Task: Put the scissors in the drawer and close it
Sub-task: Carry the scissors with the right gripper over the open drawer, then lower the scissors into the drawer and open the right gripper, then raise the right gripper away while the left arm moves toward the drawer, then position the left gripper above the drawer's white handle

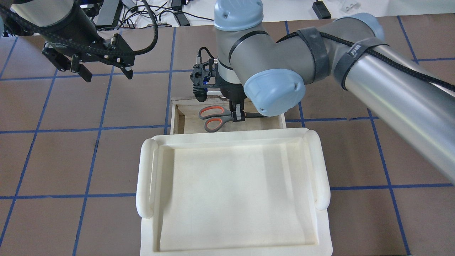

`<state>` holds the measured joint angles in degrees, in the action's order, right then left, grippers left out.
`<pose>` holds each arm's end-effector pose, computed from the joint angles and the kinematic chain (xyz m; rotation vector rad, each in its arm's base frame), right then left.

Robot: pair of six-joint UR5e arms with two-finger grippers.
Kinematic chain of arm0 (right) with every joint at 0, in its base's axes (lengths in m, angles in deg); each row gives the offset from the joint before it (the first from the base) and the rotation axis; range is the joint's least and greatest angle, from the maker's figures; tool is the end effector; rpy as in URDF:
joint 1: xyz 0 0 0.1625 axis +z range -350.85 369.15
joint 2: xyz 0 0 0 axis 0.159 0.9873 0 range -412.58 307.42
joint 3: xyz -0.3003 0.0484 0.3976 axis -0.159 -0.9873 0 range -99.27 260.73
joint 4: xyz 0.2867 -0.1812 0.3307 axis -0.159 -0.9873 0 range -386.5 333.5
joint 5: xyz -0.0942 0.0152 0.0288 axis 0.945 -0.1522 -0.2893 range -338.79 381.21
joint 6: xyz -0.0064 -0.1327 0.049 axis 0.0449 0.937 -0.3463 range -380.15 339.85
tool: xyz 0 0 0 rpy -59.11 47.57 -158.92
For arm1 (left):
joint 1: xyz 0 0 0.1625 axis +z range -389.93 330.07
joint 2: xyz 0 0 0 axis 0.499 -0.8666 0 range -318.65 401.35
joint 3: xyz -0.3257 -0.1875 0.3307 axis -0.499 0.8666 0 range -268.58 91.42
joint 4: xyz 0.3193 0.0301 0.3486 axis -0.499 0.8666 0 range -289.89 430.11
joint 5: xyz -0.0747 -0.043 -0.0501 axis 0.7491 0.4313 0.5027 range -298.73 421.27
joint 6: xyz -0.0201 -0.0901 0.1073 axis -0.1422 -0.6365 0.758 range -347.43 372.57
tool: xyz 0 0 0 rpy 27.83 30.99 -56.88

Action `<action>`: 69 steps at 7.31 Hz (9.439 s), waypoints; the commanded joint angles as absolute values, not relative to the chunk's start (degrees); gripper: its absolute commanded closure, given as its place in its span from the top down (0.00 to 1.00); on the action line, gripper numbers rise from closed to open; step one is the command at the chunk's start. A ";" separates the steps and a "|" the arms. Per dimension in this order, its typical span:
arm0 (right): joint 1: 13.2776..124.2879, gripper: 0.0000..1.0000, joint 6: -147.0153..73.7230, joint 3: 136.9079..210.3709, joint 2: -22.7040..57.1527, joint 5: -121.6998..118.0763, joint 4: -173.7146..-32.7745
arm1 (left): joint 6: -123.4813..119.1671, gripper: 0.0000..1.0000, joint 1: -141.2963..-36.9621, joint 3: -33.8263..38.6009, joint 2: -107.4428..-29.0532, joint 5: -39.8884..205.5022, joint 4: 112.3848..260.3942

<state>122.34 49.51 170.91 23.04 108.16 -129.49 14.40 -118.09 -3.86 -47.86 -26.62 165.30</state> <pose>0.3893 -0.5513 0.3891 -2.2319 2.1251 0.0062 -0.1208 -0.5511 0.5712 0.0000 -3.1053 0.0256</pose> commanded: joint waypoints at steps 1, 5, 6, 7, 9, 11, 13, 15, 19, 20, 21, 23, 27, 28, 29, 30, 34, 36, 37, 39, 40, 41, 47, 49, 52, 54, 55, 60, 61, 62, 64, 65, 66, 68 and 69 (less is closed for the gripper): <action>122.97 0.17 48.32 171.00 22.48 107.69 -129.07 | 14.42 1.00 -118.09 -3.86 -47.86 -26.62 165.30; 123.50 0.18 48.41 171.08 21.24 107.69 -128.01 | 14.60 1.00 -117.91 -3.94 -47.60 -27.15 165.12; 123.58 0.18 48.41 171.08 21.07 107.69 -128.01 | 14.25 1.00 -117.74 -4.12 -47.60 -26.88 165.12; 123.58 0.20 48.41 171.17 21.07 107.61 -127.92 | 14.16 1.00 -117.65 -4.21 -47.60 -26.88 165.12; 123.58 0.35 48.32 171.26 21.16 107.52 -127.92 | 14.85 1.00 -117.47 -4.64 -47.60 -27.05 165.12; 123.59 0.79 48.41 171.26 20.72 107.43 -128.10 | 15.03 1.00 -117.12 -4.91 -48.73 -27.32 165.03; 123.67 1.00 49.02 171.26 20.28 107.43 -128.19 | 14.95 1.00 -117.12 -4.82 -48.21 -27.23 165.21; 123.58 1.00 49.11 171.00 20.37 107.52 -128.71 | 14.77 1.00 -117.12 -4.65 -47.86 -27.50 165.38; 121.66 1.00 43.96 170.56 24.82 109.53 -131.18 | 19.96 1.00 -116.77 -3.85 -47.69 -27.50 165.12; 119.56 1.00 43.58 170.38 27.11 112.59 -129.70 | 19.78 1.00 -116.77 -3.94 -47.60 -27.41 165.12; 116.32 1.00 43.58 170.38 29.83 112.70 -127.68 | 19.78 1.00 -116.77 -4.03 -47.51 -27.49 164.25; 109.29 1.00 43.49 170.47 35.37 112.79 -123.46 | 18.47 1.00 -116.86 -4.12 -47.95 -27.76 163.01; 104.51 1.00 16.09 170.56 39.52 112.97 -120.72 | 16.36 1.00 -117.21 -4.38 -49.35 -26.97 163.01; 104.60 1.00 10.15 170.56 40.14 113.06 -120.46 | 15.57 1.00 -117.30 -4.64 -49.97 -26.62 162.84; 104.60 1.00 2.87 170.64 41.01 113.06 -120.02 | 14.69 1.00 -117.91 -4.73 -51.71 -25.92 160.22; 104.60 1.00 -5.04 170.73 41.72 112.01 -119.06 | 13.46 1.00 -120.52 -4.91 -54.34 -24.17 154.89; 104.60 1.00 -16.07 171.43 42.86 111.47 -123.00 | 12.48 1.00 -123.00 -12.10 -62.43 -24.68 151.52; 104.51 1.00 -25.92 171.61 42.60 111.74 -126.07 | 12.49 1.00 -126.16 -12.38 -67.79 -24.77 144.83; 104.60 1.00 -26.21 172.22 42.78 111.56 -125.73 | 12.14 1.00 -127.22 -12.73 -70.16 -24.77 144.73; 104.60 1.00 -26.56 172.93 42.78 111.65 -125.73 | 11.08 1.00 -129.41 -15.00 -75.78 -24.77 144.91; 104.60 1.00 -26.65 173.10 42.78 111.65 -126.07 | 10.30 1.00 -131.34 -16.41 -78.77 -24.25 144.91; 104.60 1.00 -26.65 173.11 42.78 111.65 -126.16 | 7.85 1.00 -132.14 -17.03 -81.50 -24.16 144.91; 99.50 1.00 -23.57 173.02 42.51 111.56 -126.43 | 6.86 1.00 -133.12 -17.13 -84.42 -24.24 150.35; 99.59 1.00 -24.18 173.11 43.04 111.65 -125.73 | 6.77 1.00 -133.20 -17.13 -84.51 -23.28 152.20; 99.68 1.00 -24.45 172.14 43.66 111.39 -121.95 | 6.77 1.00 -133.38 -17.13 -84.25 -23.36 153.60; 99.59 1.00 -24.36 171.52 42.87 108.93 -120.81 | 6.68 1.00 -133.38 -17.13 -84.08 -23.54 154.13; 99.59 1.00 -23.75 171.96 43.04 108.58 -120.54 | 6.68 1.00 -133.29 -17.21 -84.07 -23.37 155.00; 99.59 1.00 -23.31 172.14 43.48 109.54 -120.36 | 6.68 1.00 -132.68 -17.21 -83.37 -23.28 159.05; 99.59 1.00 -23.31 172.14 43.48 109.54 -120.45 | 6.68 1.00 -132.68 -17.21 -83.28 -23.28 159.32; 99.59 1.00 -23.31 172.14 43.48 109.37 -120.54 | 6.68 1.00 -132.59 -17.21 -83.02 -23.28 159.75; 99.59 1.00 -23.22 172.23 43.57 109.71 -120.54 | 6.68 1.00 -132.59 -17.39 -82.32 -22.32 159.76; 99.59 1.00 -23.31 172.23 43.57 109.72 -120.89 | 6.68 1.00 -132.68 -17.30 -82.40 -22.31 160.02; 99.59 1.00 -22.61 172.31 43.57 109.80 -120.81 | 6.68 1.00 -132.76 -17.30 -82.40 -22.31 160.20; 99.59 1.00 -20.50 172.31 43.57 109.80 -120.89 | 6.68 1.00 -133.03 -17.13 -82.05 -22.40 161.60; 99.59 1.00 -20.41 172.31 43.57 109.80 -120.89 | 6.68 1.00 -133.12 -17.04 -81.97 -22.31 162.13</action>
<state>99.59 -20.80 172.31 43.57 109.80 -120.88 6.68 -133.01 -17.15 -82.09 -22.35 161.46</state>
